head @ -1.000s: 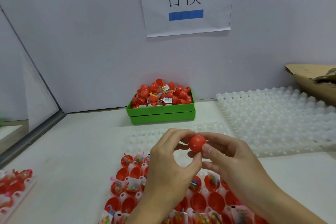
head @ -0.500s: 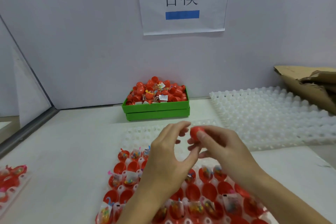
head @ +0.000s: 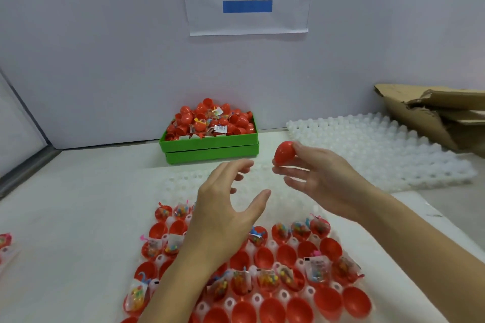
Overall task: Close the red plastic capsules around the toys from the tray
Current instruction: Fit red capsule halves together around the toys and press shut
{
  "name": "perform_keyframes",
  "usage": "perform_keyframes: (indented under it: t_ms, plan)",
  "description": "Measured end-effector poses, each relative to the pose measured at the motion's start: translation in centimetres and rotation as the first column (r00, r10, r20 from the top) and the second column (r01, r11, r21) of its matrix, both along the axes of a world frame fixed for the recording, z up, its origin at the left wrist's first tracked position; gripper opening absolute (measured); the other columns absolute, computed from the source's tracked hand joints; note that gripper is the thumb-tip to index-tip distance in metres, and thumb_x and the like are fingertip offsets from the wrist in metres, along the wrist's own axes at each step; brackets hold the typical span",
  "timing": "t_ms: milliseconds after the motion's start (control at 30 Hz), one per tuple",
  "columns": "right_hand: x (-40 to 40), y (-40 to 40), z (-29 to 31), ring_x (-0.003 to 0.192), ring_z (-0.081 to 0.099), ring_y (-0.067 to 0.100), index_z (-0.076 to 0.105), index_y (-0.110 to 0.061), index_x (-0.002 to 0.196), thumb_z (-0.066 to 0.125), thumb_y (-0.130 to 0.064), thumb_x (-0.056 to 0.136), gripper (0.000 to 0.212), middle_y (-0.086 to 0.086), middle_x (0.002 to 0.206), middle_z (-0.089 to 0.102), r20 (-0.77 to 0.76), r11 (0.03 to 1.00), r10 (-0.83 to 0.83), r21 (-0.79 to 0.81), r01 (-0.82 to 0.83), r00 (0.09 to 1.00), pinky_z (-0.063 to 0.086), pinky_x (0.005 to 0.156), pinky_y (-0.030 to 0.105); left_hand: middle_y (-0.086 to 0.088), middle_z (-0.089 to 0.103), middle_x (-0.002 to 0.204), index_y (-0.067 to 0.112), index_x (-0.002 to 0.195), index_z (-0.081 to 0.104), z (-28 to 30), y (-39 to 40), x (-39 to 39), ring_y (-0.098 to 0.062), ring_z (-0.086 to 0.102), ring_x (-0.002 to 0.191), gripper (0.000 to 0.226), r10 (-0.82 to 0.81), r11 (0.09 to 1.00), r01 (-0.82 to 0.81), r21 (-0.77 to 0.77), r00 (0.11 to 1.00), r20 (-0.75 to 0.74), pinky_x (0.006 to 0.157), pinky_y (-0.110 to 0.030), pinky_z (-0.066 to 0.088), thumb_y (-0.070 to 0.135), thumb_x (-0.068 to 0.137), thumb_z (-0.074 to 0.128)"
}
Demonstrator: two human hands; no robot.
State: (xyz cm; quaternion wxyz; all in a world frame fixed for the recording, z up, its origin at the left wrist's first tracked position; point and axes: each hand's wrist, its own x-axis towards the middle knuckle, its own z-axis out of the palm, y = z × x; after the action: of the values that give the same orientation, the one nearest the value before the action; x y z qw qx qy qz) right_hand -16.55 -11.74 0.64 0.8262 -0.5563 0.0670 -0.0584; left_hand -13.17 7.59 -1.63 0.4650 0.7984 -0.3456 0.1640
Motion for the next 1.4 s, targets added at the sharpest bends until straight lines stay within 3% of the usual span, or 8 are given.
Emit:
perform_keyframes:
  t_ms: [233, 400, 567, 700, 867, 1033, 1200, 1400]
  plan:
    - [5.4, -9.2, 1.2, 0.085, 0.074, 0.026, 0.059, 0.006, 0.102, 0.05, -0.007, 0.1, 0.016, 0.021, 0.106, 0.066, -0.034, 0.917, -0.307, 0.256, 0.305, 0.951, 0.059, 0.065, 0.02, 0.037, 0.053, 0.112, 0.052, 0.108, 0.052, 0.0, -0.3, -0.4, 0.01, 0.053, 0.104, 0.033, -0.023, 1.0, 0.023, -0.008, 1.0, 0.009, 0.071, -0.014, 0.047, 0.054, 0.075, 0.06]
    - [9.6, -17.6, 3.7, 0.102, 0.065, 0.034, 0.042, 0.007, 0.134, 0.039, -0.004, 0.103, 0.033, 0.022, 0.128, 0.051, -0.157, 0.691, -0.638, 0.316, 0.65, 0.754, 0.06, 0.059, 0.024, 0.032, 0.054, 0.11, 0.05, 0.106, 0.055, -0.7, -0.7, 0.3, 0.014, 0.055, 0.097, 0.031, 0.012, 1.0, -0.012, -0.003, 0.993, 0.114, 0.074, 0.0, 0.045, 0.047, 0.078, 0.07]
    - [10.4, -23.5, 7.1, 0.122, 0.057, 0.033, 0.055, 0.0, 0.089, 0.045, -0.001, 0.1, 0.015, 0.012, 0.122, 0.058, -0.182, 0.437, -0.803, 0.467, 0.769, 0.567, 0.056, 0.093, 0.033, 0.026, 0.062, 0.096, 0.042, 0.097, 0.063, -1.0, -1.0, 1.1, 0.012, 0.057, 0.091, 0.027, 0.034, 0.999, -0.034, -0.006, 0.981, 0.189, 0.072, 0.001, 0.044, 0.051, 0.073, 0.054]
    - [10.4, -24.8, 5.9, 0.133, 0.045, 0.037, 0.034, -0.009, 0.147, 0.035, -0.025, 0.105, 0.045, 0.011, 0.154, 0.032, -0.184, 0.29, -0.827, 0.67, 0.684, 0.531, 0.054, 0.096, 0.041, 0.021, 0.062, 0.097, 0.033, 0.096, 0.067, -1.0, -1.4, 1.7, 0.009, 0.057, 0.092, 0.034, 0.037, 0.999, -0.04, 0.013, 0.984, 0.174, 0.074, 0.001, 0.043, 0.05, 0.072, 0.05]
    - [9.7, -20.6, 2.0, 0.103, 0.065, 0.03, 0.043, 0.011, 0.135, 0.025, -0.001, 0.101, 0.04, 0.025, 0.13, 0.057, -0.126, 0.655, -0.689, 0.315, 0.687, 0.714, 0.055, 0.069, 0.024, 0.02, 0.064, 0.086, 0.034, 0.09, 0.067, -0.8, -1.6, 1.6, 0.005, 0.058, 0.086, 0.028, 0.079, 0.995, -0.09, 0.042, 0.972, 0.222, 0.073, -0.001, 0.044, 0.048, 0.075, 0.048]
    - [6.7, -13.6, -0.3, 0.072, 0.07, 0.022, 0.068, 0.001, 0.109, 0.045, 0.002, 0.096, 0.026, 0.011, 0.082, 0.073, -0.021, 0.836, -0.478, -0.316, 0.448, 0.878, 0.054, 0.063, 0.026, 0.025, 0.067, 0.078, 0.038, 0.078, 0.066, -0.2, -1.0, 1.4, 0.004, 0.061, 0.075, 0.012, 0.059, 0.992, -0.08, 0.096, 0.977, 0.206, 0.065, -0.005, 0.047, 0.043, 0.076, 0.055]
    - [2.8, -7.5, -0.9, 0.075, 0.071, 0.004, 0.074, -0.023, 0.096, 0.055, -0.01, 0.095, 0.024, -0.01, 0.08, 0.076, 0.05, 0.585, -0.186, -0.797, 0.151, 0.981, 0.05, 0.062, 0.011, 0.024, 0.067, 0.077, 0.035, 0.065, 0.066, 0.1, 0.4, 1.4, -0.003, 0.065, 0.07, 0.027, 0.079, 0.981, -0.078, 0.175, 0.997, 0.001, 0.065, -0.016, 0.051, 0.015, 0.082, 0.075]
    - [-0.9, -2.2, -1.3, 0.077, 0.068, -0.003, 0.076, -0.028, 0.089, 0.06, -0.007, 0.092, 0.027, -0.02, 0.077, 0.072, 0.156, 0.424, -0.053, -0.891, 0.163, 0.986, 0.051, 0.069, 0.013, 0.015, 0.064, 0.062, 0.025, 0.064, 0.065, 1.0, 2.7, 2.8, -0.004, 0.061, 0.07, 0.024, 0.205, 0.949, -0.197, 0.246, 0.979, -0.009, 0.06, -0.013, 0.045, 0.015, 0.086, 0.065]
